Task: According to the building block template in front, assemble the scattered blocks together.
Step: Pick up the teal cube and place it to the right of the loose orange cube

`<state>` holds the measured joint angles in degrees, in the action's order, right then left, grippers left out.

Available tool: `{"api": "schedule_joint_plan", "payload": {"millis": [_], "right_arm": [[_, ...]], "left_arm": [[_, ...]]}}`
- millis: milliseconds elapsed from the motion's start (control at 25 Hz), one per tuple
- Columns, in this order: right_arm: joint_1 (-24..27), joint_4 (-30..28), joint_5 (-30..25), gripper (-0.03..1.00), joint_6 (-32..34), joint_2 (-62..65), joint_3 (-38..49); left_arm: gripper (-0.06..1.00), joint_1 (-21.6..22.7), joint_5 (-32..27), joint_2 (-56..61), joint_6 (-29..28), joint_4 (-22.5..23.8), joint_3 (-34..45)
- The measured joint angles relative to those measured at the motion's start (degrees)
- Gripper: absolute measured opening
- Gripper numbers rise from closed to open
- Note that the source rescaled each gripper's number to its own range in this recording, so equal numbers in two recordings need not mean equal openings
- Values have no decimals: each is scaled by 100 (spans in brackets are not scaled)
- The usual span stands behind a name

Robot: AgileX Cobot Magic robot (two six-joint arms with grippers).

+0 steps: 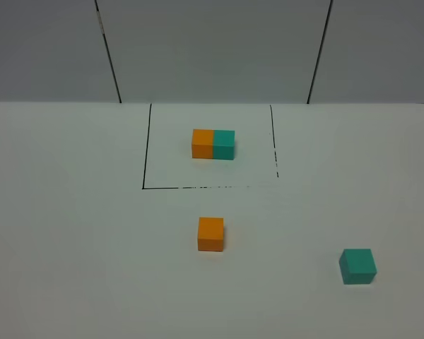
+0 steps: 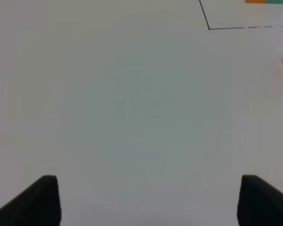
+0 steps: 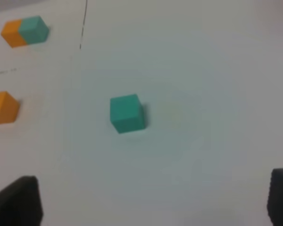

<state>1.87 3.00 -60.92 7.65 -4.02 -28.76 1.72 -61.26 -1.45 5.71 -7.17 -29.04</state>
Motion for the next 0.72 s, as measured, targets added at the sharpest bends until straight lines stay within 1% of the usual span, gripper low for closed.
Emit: {"api": "schedule_joint_plan", "payload": {"millis": [40, 80, 240, 400, 560, 640, 720], "right_arm": [[0, 92, -19, 99, 16, -274, -65], [0, 178, -19, 100, 23, -537, -135], [0, 566, 84, 100, 1, -2081, -537], [0, 904, 489, 100, -462, -3833, -904], [0, 1369, 960, 100, -853, -5504, -1276], [0, 1484, 1120, 100, -1002, -6269, -1462], [-72, 1469, 1258, 100, -1037, -6867, -1657]], "left_arm": [[61, 0, 0, 0, 0, 0, 0], [61, 0, 0, 0, 0, 0, 0], [61, 0, 5, 0, 0, 0, 0], [61, 0, 5, 0, 0, 0, 0], [61, 0, 10, 0, 0, 0, 0], [60, 0, 10, 0, 0, 0, 0], [60, 0, 7, 0, 0, 0, 0]]}}
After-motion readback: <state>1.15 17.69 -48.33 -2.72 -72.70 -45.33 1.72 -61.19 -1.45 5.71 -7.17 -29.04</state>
